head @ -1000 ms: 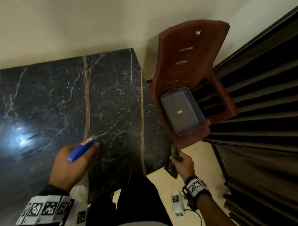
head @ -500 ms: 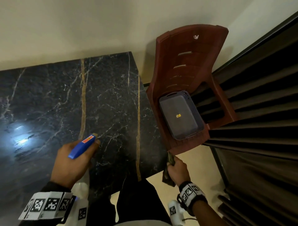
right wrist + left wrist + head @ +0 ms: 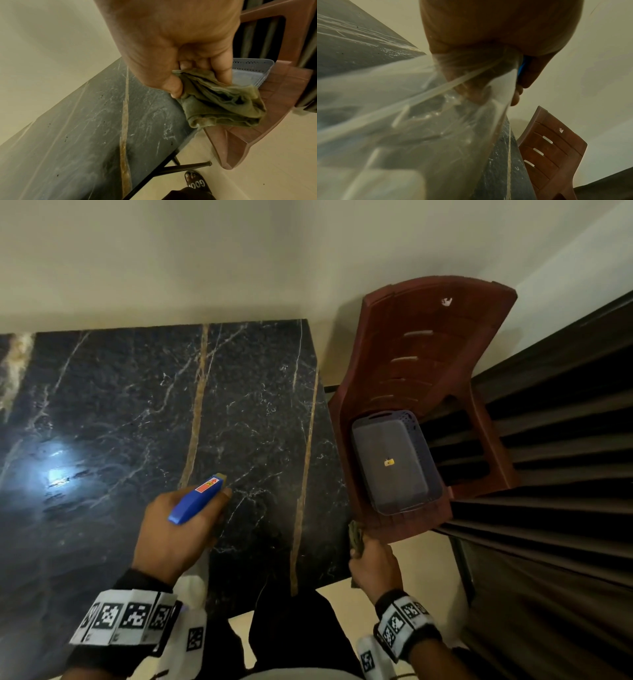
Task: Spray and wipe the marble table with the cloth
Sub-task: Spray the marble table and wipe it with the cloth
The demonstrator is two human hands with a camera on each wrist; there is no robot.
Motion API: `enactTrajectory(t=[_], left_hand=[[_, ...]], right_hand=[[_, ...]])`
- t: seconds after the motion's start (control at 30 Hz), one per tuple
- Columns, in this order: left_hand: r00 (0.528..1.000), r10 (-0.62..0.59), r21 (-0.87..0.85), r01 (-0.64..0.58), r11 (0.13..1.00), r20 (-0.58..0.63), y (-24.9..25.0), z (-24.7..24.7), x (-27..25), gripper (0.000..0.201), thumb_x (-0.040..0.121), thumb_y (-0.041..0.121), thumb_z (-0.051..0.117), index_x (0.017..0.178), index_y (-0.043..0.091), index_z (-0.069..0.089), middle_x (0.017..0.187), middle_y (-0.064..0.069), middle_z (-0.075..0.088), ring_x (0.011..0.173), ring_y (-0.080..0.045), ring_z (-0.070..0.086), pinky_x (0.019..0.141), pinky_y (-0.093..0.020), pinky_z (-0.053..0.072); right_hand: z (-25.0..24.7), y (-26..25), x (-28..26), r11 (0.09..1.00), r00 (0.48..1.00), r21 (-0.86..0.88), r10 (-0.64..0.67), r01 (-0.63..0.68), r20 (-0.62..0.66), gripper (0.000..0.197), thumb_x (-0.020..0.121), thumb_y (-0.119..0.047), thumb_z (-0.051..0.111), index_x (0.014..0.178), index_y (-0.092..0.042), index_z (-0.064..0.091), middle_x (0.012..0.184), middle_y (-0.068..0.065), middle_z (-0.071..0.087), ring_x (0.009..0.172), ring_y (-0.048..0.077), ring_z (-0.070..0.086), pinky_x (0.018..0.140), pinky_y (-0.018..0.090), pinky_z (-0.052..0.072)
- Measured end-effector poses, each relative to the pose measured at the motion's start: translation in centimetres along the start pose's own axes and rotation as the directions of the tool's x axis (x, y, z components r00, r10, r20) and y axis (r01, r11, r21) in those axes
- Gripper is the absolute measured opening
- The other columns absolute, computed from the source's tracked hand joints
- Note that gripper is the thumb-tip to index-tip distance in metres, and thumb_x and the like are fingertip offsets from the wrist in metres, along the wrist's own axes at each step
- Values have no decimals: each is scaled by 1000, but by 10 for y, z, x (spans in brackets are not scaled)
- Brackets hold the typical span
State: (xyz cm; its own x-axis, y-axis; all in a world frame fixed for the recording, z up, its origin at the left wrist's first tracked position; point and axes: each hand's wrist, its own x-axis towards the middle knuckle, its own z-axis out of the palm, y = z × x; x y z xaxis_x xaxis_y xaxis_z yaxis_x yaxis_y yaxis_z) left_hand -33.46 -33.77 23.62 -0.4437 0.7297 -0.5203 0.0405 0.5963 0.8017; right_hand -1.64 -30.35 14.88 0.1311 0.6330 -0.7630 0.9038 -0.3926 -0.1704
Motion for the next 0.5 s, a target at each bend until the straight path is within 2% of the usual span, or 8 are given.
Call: enactTrajectory(t=[0.07, 0.17, 0.27, 0.33, 0.4, 0.5], left_hand=[[1000, 4, -23, -4, 1000, 1, 5, 3, 1, 43, 95, 27, 73, 70, -7, 66, 60, -21, 65, 58, -44, 63, 63, -52, 56], [1000, 6, -39, -7, 999, -6, 8, 4, 3, 42, 95, 28, 73, 73, -8, 67, 62, -20, 66, 55, -40, 64, 62, -49, 57], [1000, 8, -38, -9, 999, -22, 11, 6, 4, 42, 95, 28, 74, 70, -6, 67, 61, -19, 67, 57, -41, 66, 61, -47, 57], [1000, 4, -43, -5, 999, -30, 11, 6, 4, 43, 95, 30, 73, 70, -5, 67, 61, -19, 67, 58, -40, 66, 61, -46, 57], [999, -1, -53, -1, 999, -34, 12, 5, 5, 42, 95, 30, 73, 71, -4, 69, 62, -19, 68, 58, -40, 67, 62, -48, 58], [999, 1, -80, -4, 997, -44, 13, 4, 9, 41, 96, 29, 72, 73, -5, 69, 63, -19, 68, 59, -39, 66, 63, -51, 57]], right_hand=[[-13, -16, 12, 1000, 1000, 20, -5, 5, 10, 25, 91, -20, 60, 116, -20, 64, 107, 10, 69, 102, 33, 65, 85, 36, 53], [-32, -56, 44, 991, 991, 68, -113, 118, -75, 39, 92, -19, 62, 131, -24, 62, 121, 12, 67, 114, 35, 62, 96, 41, 52], [-44, -98, 73, 974, 973, 82, -202, 211, -112, 55, 94, -25, 59, 148, -32, 46, 136, 13, 60, 124, 38, 55, 104, 47, 47], [-46, -102, 77, 970, 967, 42, -234, 239, -103, 61, 97, -26, 57, 154, -32, 36, 142, 13, 56, 128, 38, 52, 108, 46, 44], [-43, -86, 67, 966, 964, 26, -254, 257, -75, 62, 99, -26, 58, 156, -30, 33, 145, 12, 54, 130, 35, 52, 109, 41, 43], [-32, -43, 43, 964, 965, 38, -261, 262, -19, 63, 96, -25, 65, 154, -27, 39, 144, 4, 57, 130, 25, 53, 103, 23, 39]])
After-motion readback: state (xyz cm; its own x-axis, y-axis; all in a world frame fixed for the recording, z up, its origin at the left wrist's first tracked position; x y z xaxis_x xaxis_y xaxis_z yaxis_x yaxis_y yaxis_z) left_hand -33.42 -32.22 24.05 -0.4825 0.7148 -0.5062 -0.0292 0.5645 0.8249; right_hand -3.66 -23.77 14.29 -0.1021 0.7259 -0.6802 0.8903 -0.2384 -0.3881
